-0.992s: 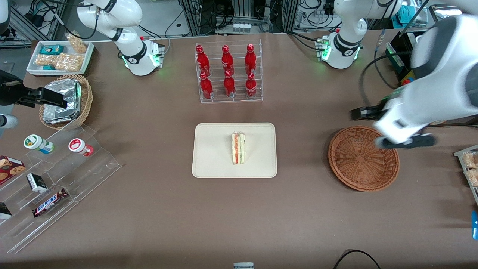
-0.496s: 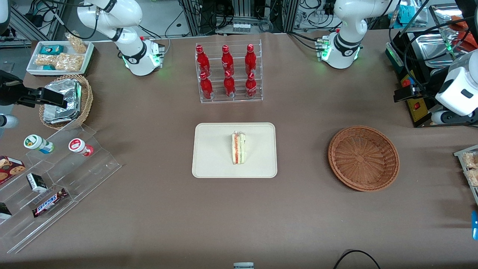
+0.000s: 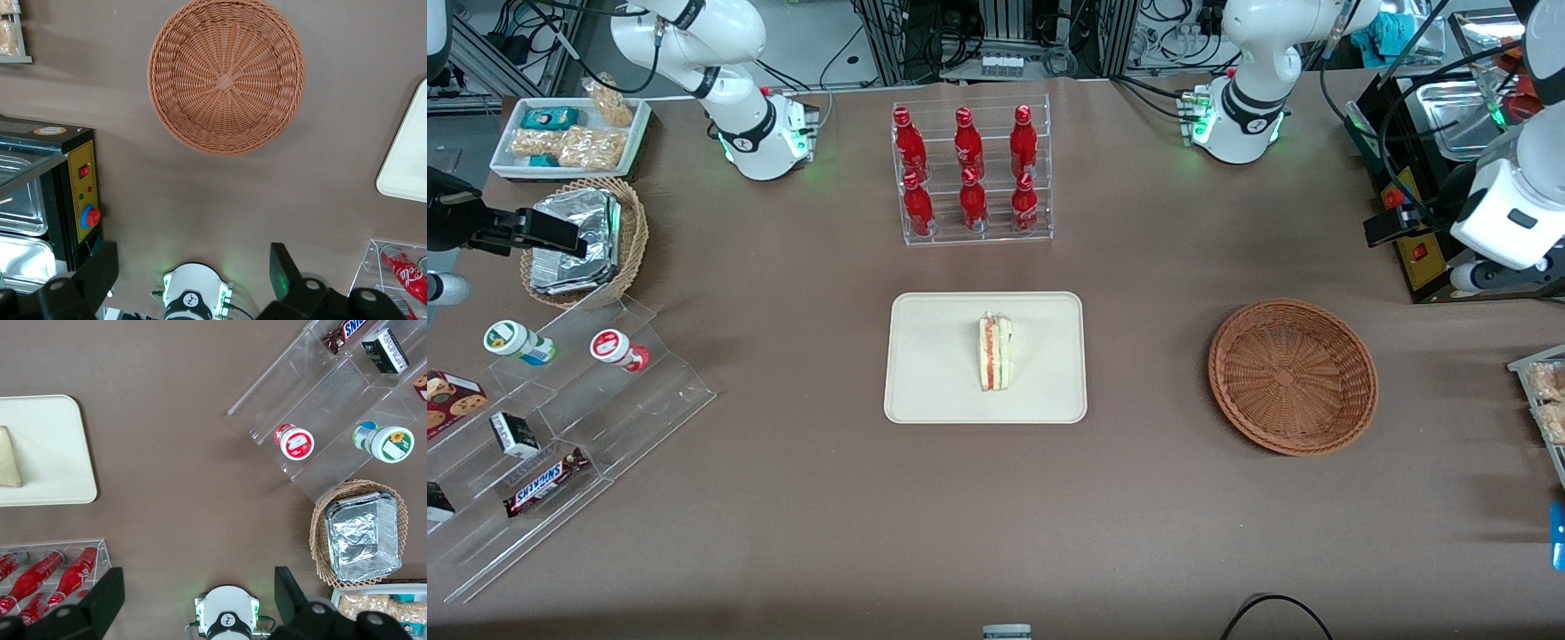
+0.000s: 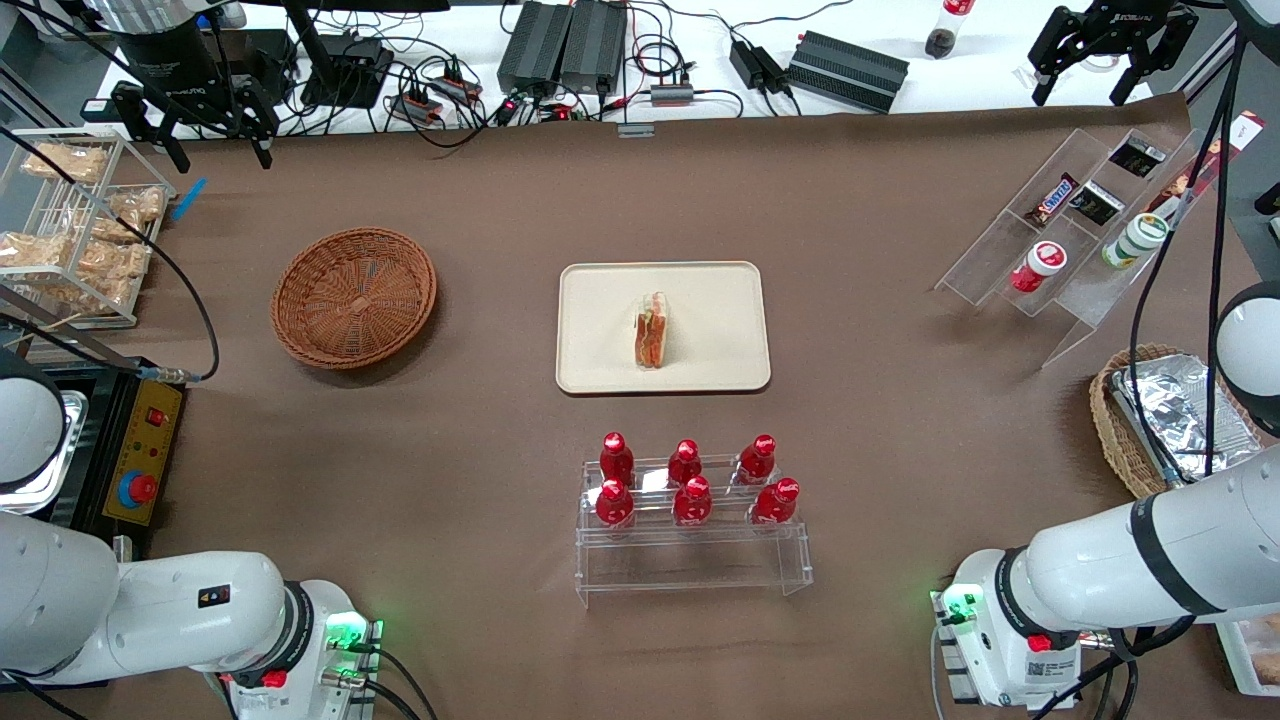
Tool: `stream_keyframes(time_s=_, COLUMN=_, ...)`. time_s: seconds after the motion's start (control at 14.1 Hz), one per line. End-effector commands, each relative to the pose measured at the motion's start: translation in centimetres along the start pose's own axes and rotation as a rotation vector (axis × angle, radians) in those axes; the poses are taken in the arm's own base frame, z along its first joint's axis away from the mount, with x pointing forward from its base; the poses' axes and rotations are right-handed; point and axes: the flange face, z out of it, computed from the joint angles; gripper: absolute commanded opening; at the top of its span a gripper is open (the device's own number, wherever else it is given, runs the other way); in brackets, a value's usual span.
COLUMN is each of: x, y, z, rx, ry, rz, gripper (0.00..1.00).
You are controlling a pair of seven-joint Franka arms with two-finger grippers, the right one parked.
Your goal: Place sandwich from basket to tray
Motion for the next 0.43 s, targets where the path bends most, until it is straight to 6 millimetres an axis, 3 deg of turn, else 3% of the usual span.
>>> stream_keyframes(time_s=0.0, x=-0.7, y=-0.3, z=-0.2, rx=-0.018, ry=0.021, rz=-0.014, gripper=1.0)
stream_keyframes(time_s=0.35, x=0.5, y=-0.3, z=-0.7, rx=-0.028, ry=0.029, rz=-0.019, gripper=1.0)
